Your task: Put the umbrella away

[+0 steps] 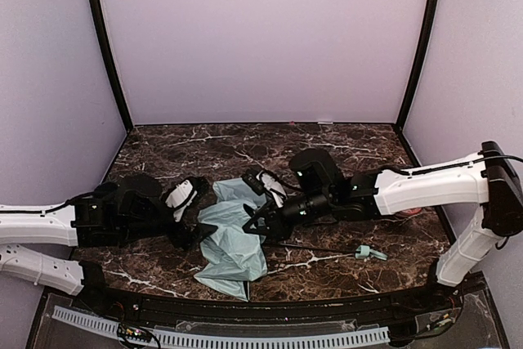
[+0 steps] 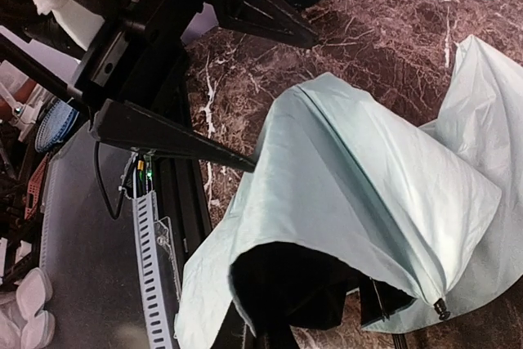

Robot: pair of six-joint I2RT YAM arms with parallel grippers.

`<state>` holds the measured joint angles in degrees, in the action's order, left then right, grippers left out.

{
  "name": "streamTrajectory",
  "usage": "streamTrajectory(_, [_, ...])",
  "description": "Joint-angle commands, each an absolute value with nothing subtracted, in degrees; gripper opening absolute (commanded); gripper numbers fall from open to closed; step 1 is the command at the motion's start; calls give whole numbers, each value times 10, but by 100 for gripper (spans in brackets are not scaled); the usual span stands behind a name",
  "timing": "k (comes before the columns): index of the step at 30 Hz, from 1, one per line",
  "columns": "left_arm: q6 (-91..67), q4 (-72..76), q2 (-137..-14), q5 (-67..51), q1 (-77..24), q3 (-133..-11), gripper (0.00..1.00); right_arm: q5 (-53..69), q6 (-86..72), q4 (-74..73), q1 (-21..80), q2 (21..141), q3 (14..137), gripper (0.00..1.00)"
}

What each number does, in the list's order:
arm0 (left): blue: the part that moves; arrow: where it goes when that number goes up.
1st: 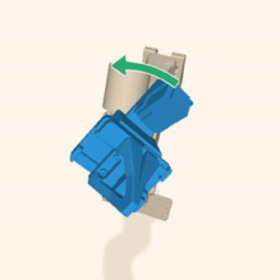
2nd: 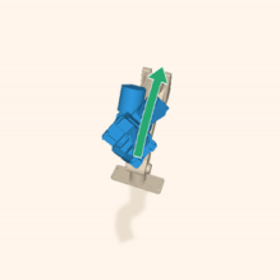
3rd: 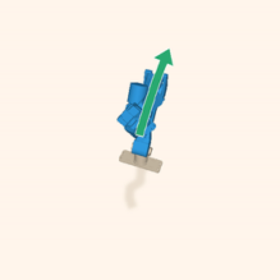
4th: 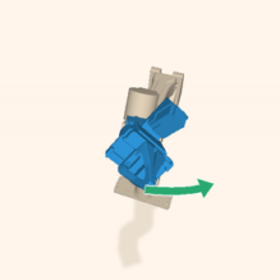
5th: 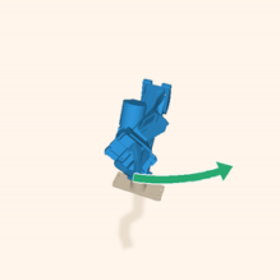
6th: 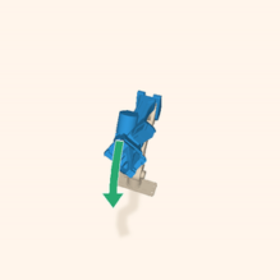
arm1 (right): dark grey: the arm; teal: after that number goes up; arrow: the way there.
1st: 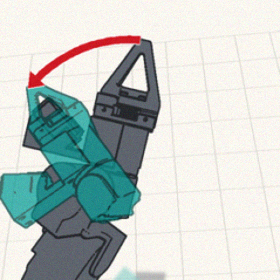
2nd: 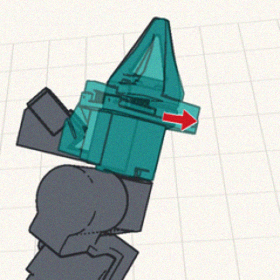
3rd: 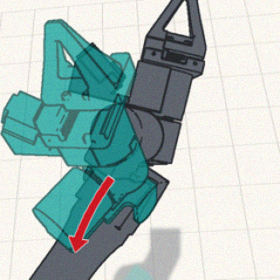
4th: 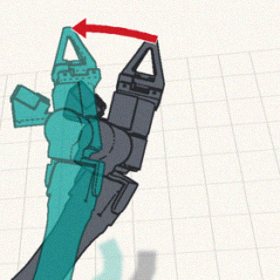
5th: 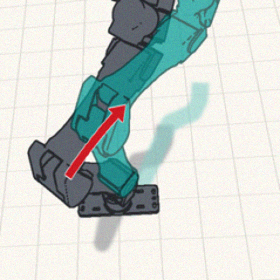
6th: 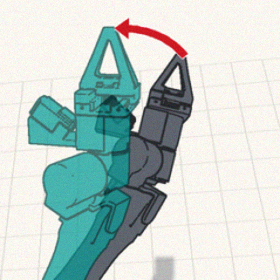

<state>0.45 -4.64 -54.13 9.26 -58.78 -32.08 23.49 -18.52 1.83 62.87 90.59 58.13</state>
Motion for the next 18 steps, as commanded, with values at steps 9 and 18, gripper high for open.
streamTrajectory(9, [58, 39, -512, -48, -617, -317, 44, 285, -246, 177, 553, 921, 564, 0])
streamTrajectory(18, [99, 50, -553, -30, -637, -302, 67, 254, -251, 208, 544, 958, 619, 0])
